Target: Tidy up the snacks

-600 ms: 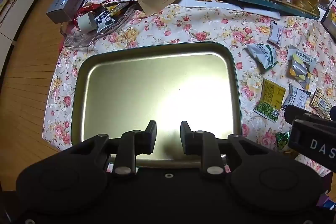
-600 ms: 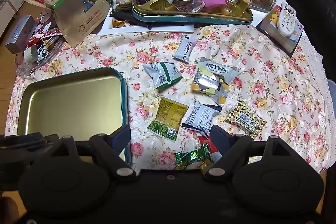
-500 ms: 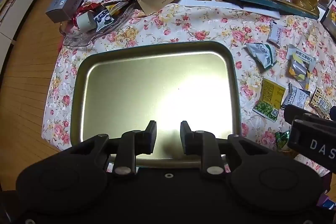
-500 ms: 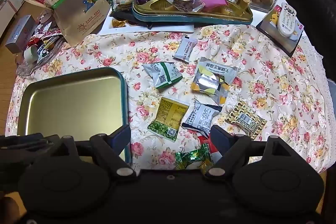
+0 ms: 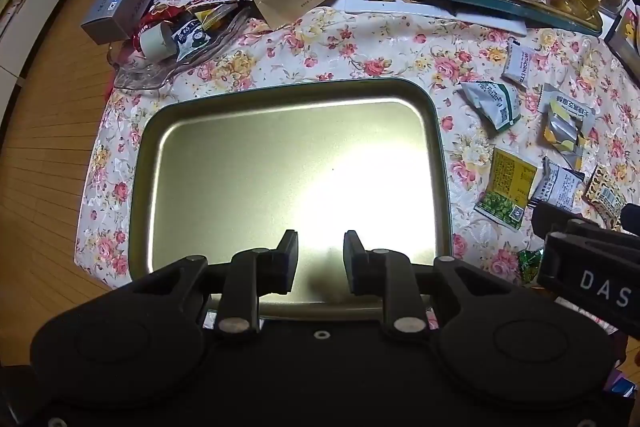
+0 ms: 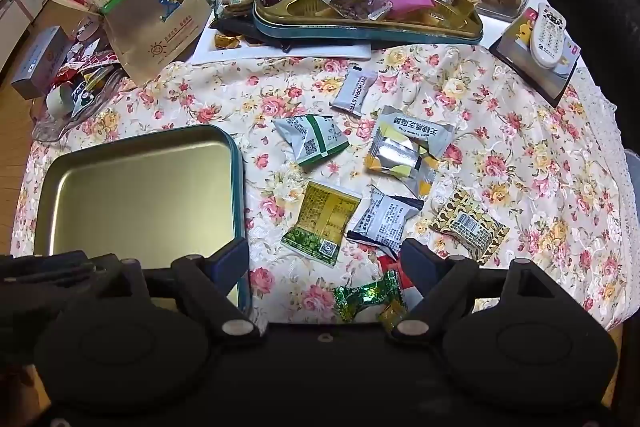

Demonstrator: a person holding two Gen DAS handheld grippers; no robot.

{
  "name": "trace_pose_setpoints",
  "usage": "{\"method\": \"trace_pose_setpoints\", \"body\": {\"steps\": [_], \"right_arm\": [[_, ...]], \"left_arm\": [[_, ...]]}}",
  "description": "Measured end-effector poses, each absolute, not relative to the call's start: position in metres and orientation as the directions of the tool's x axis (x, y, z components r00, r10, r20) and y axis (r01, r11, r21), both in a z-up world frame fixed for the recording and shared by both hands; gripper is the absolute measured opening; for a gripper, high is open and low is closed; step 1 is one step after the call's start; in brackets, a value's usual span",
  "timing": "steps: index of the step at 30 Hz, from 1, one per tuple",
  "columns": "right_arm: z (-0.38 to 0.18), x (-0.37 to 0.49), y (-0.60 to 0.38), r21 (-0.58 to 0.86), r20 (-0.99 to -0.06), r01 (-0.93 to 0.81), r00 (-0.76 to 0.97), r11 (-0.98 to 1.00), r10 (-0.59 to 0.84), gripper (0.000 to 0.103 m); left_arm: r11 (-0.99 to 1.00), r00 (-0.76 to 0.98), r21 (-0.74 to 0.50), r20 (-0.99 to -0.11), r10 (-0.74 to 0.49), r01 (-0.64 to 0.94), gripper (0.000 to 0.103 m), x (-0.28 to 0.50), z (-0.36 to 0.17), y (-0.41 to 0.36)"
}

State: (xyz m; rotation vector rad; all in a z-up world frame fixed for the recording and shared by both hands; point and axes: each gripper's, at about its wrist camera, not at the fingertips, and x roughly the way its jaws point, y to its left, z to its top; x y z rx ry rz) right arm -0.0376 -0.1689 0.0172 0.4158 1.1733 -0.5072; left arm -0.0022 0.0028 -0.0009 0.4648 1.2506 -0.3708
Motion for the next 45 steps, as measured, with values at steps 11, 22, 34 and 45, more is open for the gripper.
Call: {"method": "trace_pose_setpoints", "body": {"steps": [11, 22, 34, 45], "right_arm": [[0.0172, -0.0375, -0.1678, 0.049, -0.942, 0.568, 0.300, 0.821, -0.152, 0.086], [0.0178, -0.0378, -0.1680, 0.052, -0.942, 0.568, 0.301, 0.821, -0.149, 0.086], [0.0171, -0.0374, -0.1675, 0.050, -0.945, 0.564, 0.295, 0.824, -0.144, 0.086], [0.0165, -0.0376, -0.1671, 0.049, -0.945, 0.563, 0.294, 0.825, -0.144, 0.086]], "left_arm": [[0.853, 0.267, 0.125, -0.963, -0.017, 0.506, 0.032, -0.0012, -0.0005, 0.0003], [0.854, 0.263, 0.125, -0.965, -0.015, 0.506, 0.032, -0.0016, -0.0007, -0.0004], [0.854, 0.261, 0.123, -0.965, -0.015, 0.506, 0.032, -0.0011, -0.0014, -0.0003], [0.855, 0.257, 0.122, -0.966, -0.014, 0.504, 0.032, -0.0010, -0.0022, -0.0007]]}}
